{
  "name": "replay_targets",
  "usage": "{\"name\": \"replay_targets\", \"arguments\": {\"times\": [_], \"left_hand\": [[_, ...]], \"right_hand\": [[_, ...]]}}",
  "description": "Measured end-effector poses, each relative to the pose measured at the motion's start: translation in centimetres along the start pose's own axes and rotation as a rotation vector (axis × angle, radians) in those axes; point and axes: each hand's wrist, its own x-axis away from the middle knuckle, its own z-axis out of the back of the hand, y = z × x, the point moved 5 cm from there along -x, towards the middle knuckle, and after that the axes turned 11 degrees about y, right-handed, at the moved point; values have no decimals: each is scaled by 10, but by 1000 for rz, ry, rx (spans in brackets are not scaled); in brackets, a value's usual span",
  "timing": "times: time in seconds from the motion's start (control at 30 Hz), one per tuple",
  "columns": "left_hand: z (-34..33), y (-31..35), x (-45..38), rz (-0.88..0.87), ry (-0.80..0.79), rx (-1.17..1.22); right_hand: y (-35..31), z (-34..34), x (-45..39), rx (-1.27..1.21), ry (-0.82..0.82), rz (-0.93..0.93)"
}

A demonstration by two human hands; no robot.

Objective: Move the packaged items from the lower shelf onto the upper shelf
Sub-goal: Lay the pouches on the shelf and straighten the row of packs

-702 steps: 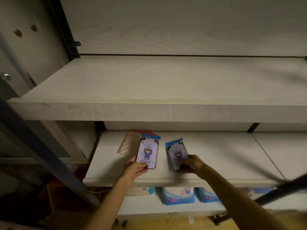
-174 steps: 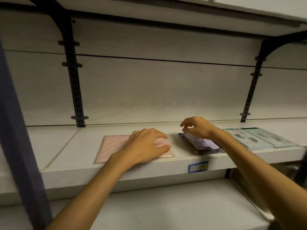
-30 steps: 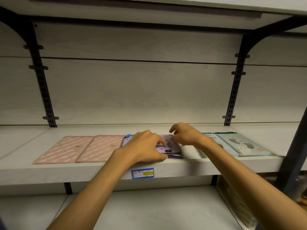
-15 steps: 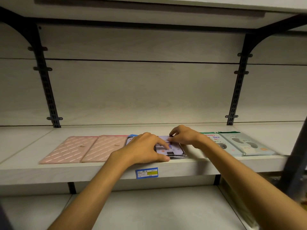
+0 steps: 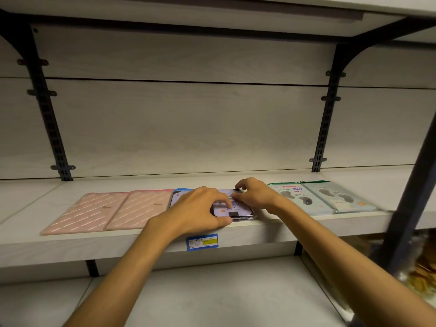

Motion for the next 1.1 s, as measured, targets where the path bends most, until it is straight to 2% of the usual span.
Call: {"name": "replay_targets", "arguments": {"times": [0.17,0.3,0.5,0.87,1.1], "left_hand": [[3,3,-2,-13,3,-4],[3,14,-5,-51,46,15],[-13,57,-21,-115,51,-6],[-61,128,-73,-81,0,27],[-76,137,-80,-102,-51,-14]], "right_hand": [[3,9,2,34,43,15],[12,32,3,55,150,65],[58,75,-5,170,273,124],[149,87,-41,315,-48,190],[158,77,-46,383,-64,274]]}}
